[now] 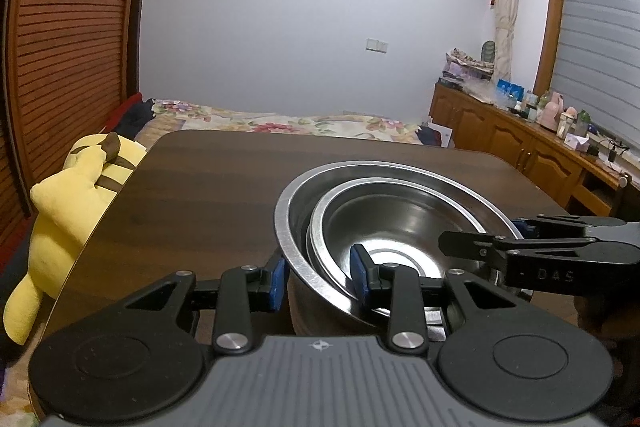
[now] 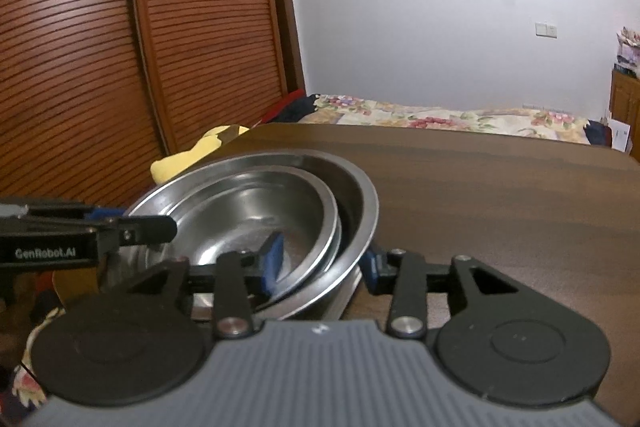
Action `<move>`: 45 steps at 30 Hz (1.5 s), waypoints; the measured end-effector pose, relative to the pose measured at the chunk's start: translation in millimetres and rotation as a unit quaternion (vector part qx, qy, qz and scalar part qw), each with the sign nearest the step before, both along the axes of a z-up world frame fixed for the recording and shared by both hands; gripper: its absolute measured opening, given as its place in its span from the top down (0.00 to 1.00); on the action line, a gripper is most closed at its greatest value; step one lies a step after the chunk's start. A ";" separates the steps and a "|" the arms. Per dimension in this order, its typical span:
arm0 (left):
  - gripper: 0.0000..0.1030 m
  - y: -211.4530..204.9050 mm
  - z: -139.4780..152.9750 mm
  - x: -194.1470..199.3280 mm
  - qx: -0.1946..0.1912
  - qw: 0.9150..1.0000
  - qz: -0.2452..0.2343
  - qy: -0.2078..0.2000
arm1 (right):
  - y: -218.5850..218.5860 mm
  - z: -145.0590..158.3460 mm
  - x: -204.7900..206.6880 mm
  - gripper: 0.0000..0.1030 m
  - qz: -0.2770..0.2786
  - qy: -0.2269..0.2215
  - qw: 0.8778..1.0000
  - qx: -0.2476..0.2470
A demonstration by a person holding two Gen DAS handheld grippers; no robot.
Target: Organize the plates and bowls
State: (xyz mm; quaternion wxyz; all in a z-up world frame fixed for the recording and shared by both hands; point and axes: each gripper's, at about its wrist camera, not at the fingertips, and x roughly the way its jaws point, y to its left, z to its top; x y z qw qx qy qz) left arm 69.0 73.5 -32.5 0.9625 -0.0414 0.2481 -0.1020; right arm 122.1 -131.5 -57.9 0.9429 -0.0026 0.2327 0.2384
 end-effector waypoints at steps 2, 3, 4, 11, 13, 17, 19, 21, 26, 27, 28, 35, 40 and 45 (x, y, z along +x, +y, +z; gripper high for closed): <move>0.65 -1.0 -0.3 1.3 0.004 1.000 0.001 0.000 | -1.4 1.0 -1.0 0.55 0.001 0.000 1.000 0.001; 0.64 -1.4 -0.4 1.9 0.006 1.000 0.001 0.000 | -2.7 1.3 -1.3 0.54 0.000 0.000 1.000 0.001; 0.64 -1.9 -0.3 2.2 0.007 1.000 0.001 0.000 | -3.8 1.7 -1.9 0.53 0.000 0.000 1.000 0.001; 0.49 -4.6 -0.7 3.2 0.017 1.000 0.007 0.001 | -14.0 5.5 -5.6 0.46 -0.012 0.001 1.000 0.006; 0.42 -5.2 -0.6 3.9 0.019 1.000 0.008 0.001 | -17.3 7.5 -8.0 0.44 -0.016 -0.002 1.000 0.005; 0.40 -6.8 -0.5 5.2 0.023 1.000 0.010 0.000 | -24.7 10.3 -10.7 0.42 -0.024 -0.002 1.000 0.009; 0.40 -5.8 -0.5 5.7 0.023 1.000 0.011 0.000 | -27.3 10.9 -9.3 0.41 -0.026 0.000 1.000 0.011; 0.39 -5.0 0.4 5.1 0.024 1.000 0.012 -0.003 | -29.4 10.9 -8.4 0.40 -0.029 0.000 1.000 0.012; 0.32 -2.8 6.1 2.1 0.026 0.999 0.019 -0.011 | -31.6 11.5 -10.0 0.39 -0.036 -0.003 0.999 0.012; 0.31 -2.8 7.9 1.7 0.027 0.999 0.019 -0.014 | -32.2 11.7 -10.8 0.39 -0.037 -0.003 0.999 0.012; 0.29 -2.5 9.7 1.3 0.028 0.999 0.020 -0.016 | -32.8 12.0 -11.7 0.39 -0.037 -0.003 0.999 0.013; 0.24 -6.0 24.1 -1.5 0.028 0.999 0.020 -0.033 | -36.3 16.5 -15.5 0.36 -0.039 -0.009 0.999 0.018; 0.10 -13.2 36.8 -5.0 0.035 0.998 0.020 -0.050 | -39.7 27.9 -23.3 0.28 -0.043 -0.019 0.999 0.024; 0.00 -25.2 48.6 -12.8 0.047 0.996 0.025 -0.068 | -45.6 43.9 -36.6 0.05 -0.060 -0.052 0.997 0.019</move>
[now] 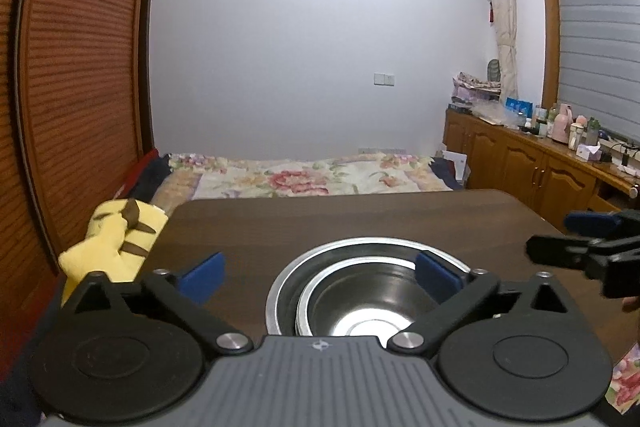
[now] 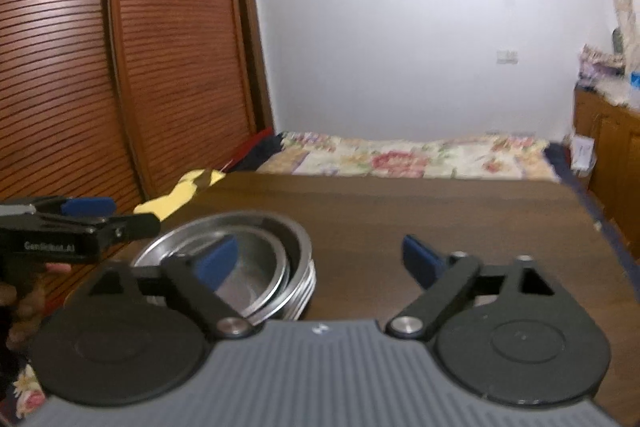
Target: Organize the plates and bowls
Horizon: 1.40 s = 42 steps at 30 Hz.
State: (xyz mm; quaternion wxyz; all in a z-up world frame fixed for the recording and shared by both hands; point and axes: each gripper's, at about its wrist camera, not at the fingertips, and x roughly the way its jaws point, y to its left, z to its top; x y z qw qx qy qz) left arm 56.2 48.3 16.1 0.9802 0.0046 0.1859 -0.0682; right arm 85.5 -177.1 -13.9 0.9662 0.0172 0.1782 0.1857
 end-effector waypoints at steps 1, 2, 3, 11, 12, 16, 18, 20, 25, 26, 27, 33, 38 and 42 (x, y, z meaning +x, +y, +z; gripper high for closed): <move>0.00 -2.8 1.8 -0.8 0.003 1.000 0.002 -0.001 | -1.2 2.9 -3.3 0.03 -0.004 -0.009 1.000 -0.001; 0.00 -4.8 2.7 -2.0 0.005 1.000 0.003 -0.003 | -2.9 6.1 -6.7 0.00 -0.009 -0.017 1.000 -0.002; 0.00 -7.3 4.2 -3.3 0.006 1.000 0.004 -0.004 | -4.3 8.6 -8.3 0.00 -0.015 -0.022 1.000 -0.003; 0.00 -25.8 10.3 -15.2 0.010 1.000 0.017 -0.010 | -12.0 17.9 -18.2 0.00 -0.075 -0.037 0.996 -0.012; 0.00 -29.4 10.3 -19.8 0.013 1.000 0.023 -0.017 | -11.9 17.8 -19.5 0.00 -0.077 -0.039 0.996 -0.012; 0.00 -37.3 11.3 -22.6 0.022 0.999 0.026 -0.017 | -13.8 17.5 -23.7 0.00 -0.095 -0.042 0.994 -0.019; 0.00 -38.5 10.9 -24.0 0.019 0.999 0.024 -0.015 | -16.3 17.5 -24.0 0.00 -0.103 -0.042 0.994 -0.016; 0.00 -41.1 10.8 -25.4 0.020 1.000 0.020 -0.013 | -18.6 16.4 -24.3 0.00 -0.109 -0.041 0.993 -0.015; 0.00 -47.8 8.9 -33.2 0.018 1.000 0.015 -0.013 | -22.0 13.1 -28.4 0.00 -0.124 -0.041 0.991 -0.019; 0.00 -48.6 8.0 -34.8 0.018 1.000 0.014 -0.012 | -23.4 12.2 -28.9 0.00 -0.125 -0.040 0.991 -0.019; 0.00 -49.2 6.5 -36.4 0.018 1.000 0.014 -0.010 | -23.9 11.4 -31.2 0.00 -0.126 -0.040 0.991 -0.018; 0.00 -49.0 -1.0 -43.5 0.022 1.000 0.022 -0.001 | -25.6 3.2 -37.0 0.00 -0.132 -0.035 0.990 -0.021; 0.00 -47.4 -10.0 -46.5 0.021 0.999 0.033 0.006 | -26.2 -6.6 -38.6 0.00 -0.134 -0.024 0.991 -0.020; 0.00 -45.3 -18.0 -51.8 0.017 0.999 0.037 0.006 | -25.7 -12.4 -41.1 0.00 -0.133 -0.020 0.991 -0.019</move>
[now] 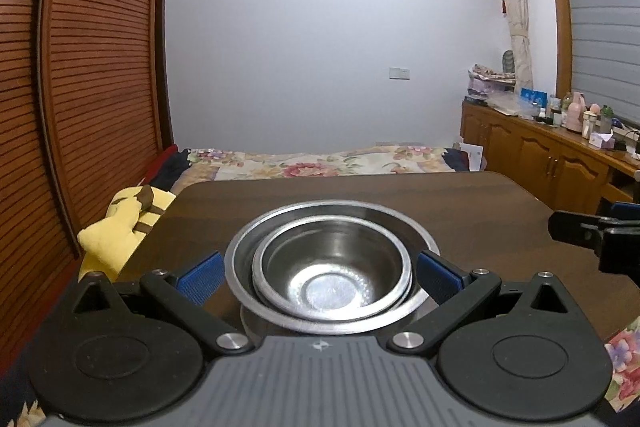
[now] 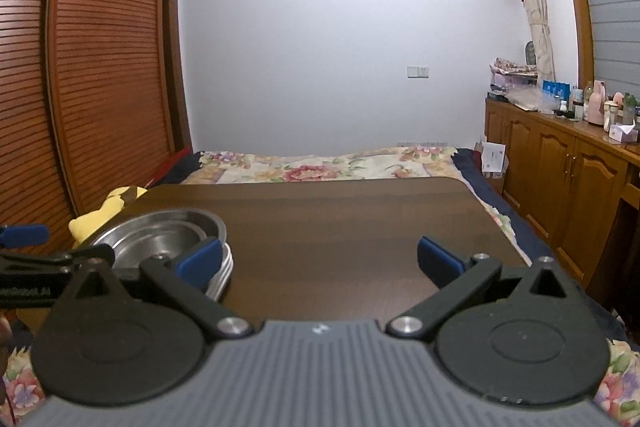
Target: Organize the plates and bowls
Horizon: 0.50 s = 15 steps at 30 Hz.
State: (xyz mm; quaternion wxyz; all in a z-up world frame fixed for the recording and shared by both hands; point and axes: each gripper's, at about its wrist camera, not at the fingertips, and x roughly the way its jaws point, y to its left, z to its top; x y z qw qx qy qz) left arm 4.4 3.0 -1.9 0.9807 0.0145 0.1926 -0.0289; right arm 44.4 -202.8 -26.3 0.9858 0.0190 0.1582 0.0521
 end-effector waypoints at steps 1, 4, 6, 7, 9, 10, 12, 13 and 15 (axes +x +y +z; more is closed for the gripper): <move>0.00 0.2 -1.4 -0.8 0.000 1.000 0.001 0.002 | 0.3 -1.4 -0.4 0.00 -0.001 0.001 1.000 0.001; 0.00 0.7 -7.0 -3.8 0.006 1.000 0.004 0.005 | 0.3 -5.4 -2.4 0.00 0.002 0.005 1.000 0.004; 0.00 -0.5 -9.9 -5.2 0.011 1.000 0.005 0.008 | 1.7 -8.8 -4.0 0.00 0.002 0.008 1.000 0.002; 0.00 0.1 -11.3 -5.3 0.011 1.000 0.005 0.010 | 2.1 -10.3 -4.6 0.00 0.002 0.009 1.000 0.001; 0.00 0.4 -14.0 -5.8 0.011 1.000 0.005 0.013 | 1.9 -13.3 -5.2 0.00 0.001 0.012 1.000 0.000; 0.00 0.4 -15.1 -5.8 0.012 1.000 0.005 0.014 | 2.0 -13.9 -4.7 0.00 0.001 0.013 1.000 0.000; 0.00 1.3 -17.9 -5.2 0.012 1.000 0.007 0.017 | 2.4 -15.6 -4.4 0.00 0.001 0.016 1.000 0.000; 0.00 1.0 -18.8 -5.1 0.012 1.000 0.007 0.019 | 2.6 -16.3 -4.3 0.00 0.000 0.017 1.000 -0.001; 0.00 1.2 -21.1 -4.5 0.012 1.000 0.008 0.022 | 2.7 -17.0 -4.2 0.00 0.000 0.018 1.000 -0.002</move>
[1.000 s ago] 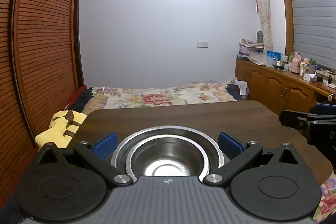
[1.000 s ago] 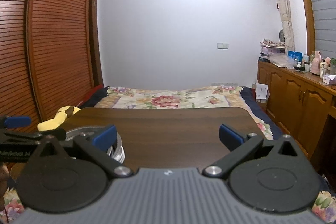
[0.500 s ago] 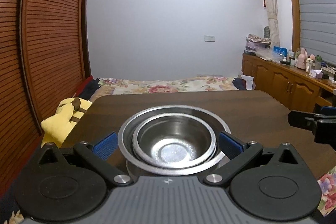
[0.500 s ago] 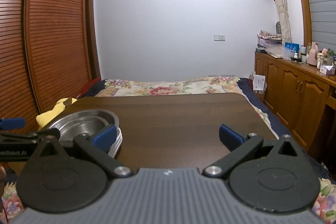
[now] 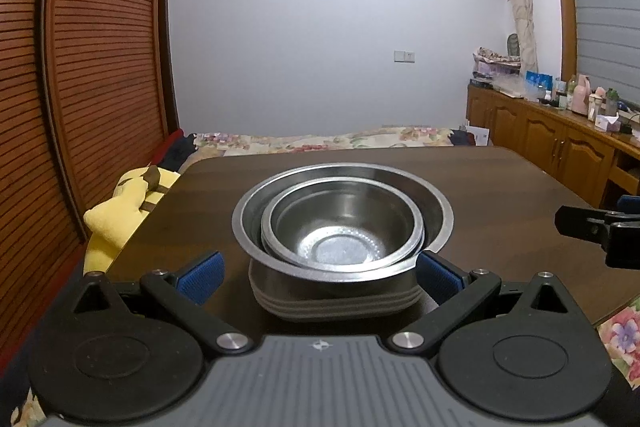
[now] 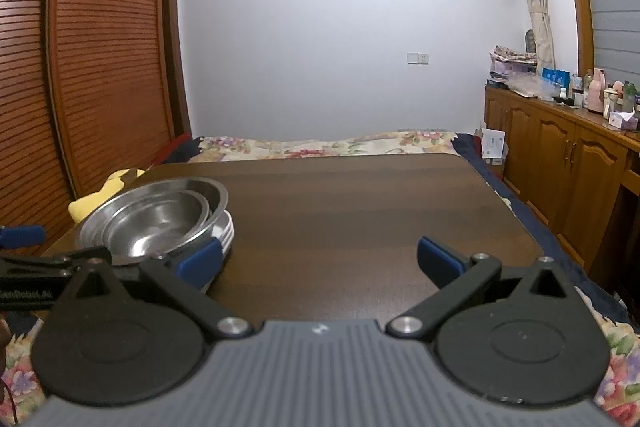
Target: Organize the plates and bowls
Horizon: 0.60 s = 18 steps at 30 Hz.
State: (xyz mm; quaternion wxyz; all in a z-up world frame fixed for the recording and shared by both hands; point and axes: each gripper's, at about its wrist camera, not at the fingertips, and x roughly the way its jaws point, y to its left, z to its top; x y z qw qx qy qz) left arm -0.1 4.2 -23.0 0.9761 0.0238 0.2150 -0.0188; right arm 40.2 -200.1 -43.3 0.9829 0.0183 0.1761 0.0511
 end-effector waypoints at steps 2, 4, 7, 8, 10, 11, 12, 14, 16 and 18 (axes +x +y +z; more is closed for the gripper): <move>0.00 1.0 -1.7 -0.1 -0.001 1.000 0.000 0.002 | 0.1 -0.7 0.4 0.00 0.000 0.002 1.000 0.000; 0.00 1.6 -2.2 -0.5 -0.002 1.000 0.001 0.003 | 0.4 -1.1 0.0 0.00 0.000 0.002 1.000 0.000; 0.00 1.2 -0.9 -0.6 -0.001 1.000 0.001 0.001 | 0.0 -1.2 -0.4 0.00 0.000 0.002 1.000 0.000; 0.00 1.1 -0.8 -0.4 -0.001 1.000 0.001 0.001 | 0.0 -0.8 -0.5 0.00 0.000 0.002 1.000 0.000; 0.00 1.3 -1.1 0.0 -0.001 1.000 0.001 0.001 | -1.4 -1.8 -0.4 0.00 0.000 0.002 1.000 0.001; 0.00 1.2 -1.0 0.0 -0.001 1.000 0.001 0.001 | -1.5 -1.5 -0.5 0.00 -0.001 0.002 1.000 0.002; 0.00 1.1 -1.0 -0.1 -0.001 1.000 0.001 0.001 | -1.8 -2.1 -1.0 0.00 -0.001 0.002 1.000 0.002; 0.00 1.0 -0.8 0.0 -0.001 1.000 0.000 0.001 | -2.1 -2.8 -1.1 0.00 -0.001 0.002 1.000 0.002; 0.00 1.1 -0.9 0.0 -0.001 1.000 0.001 0.001 | -2.2 -3.0 -1.0 0.00 -0.001 0.002 1.000 0.002; 0.00 1.2 -0.9 0.0 -0.001 1.000 0.001 0.001 | -2.2 -3.0 -0.9 0.00 -0.001 0.002 1.000 0.002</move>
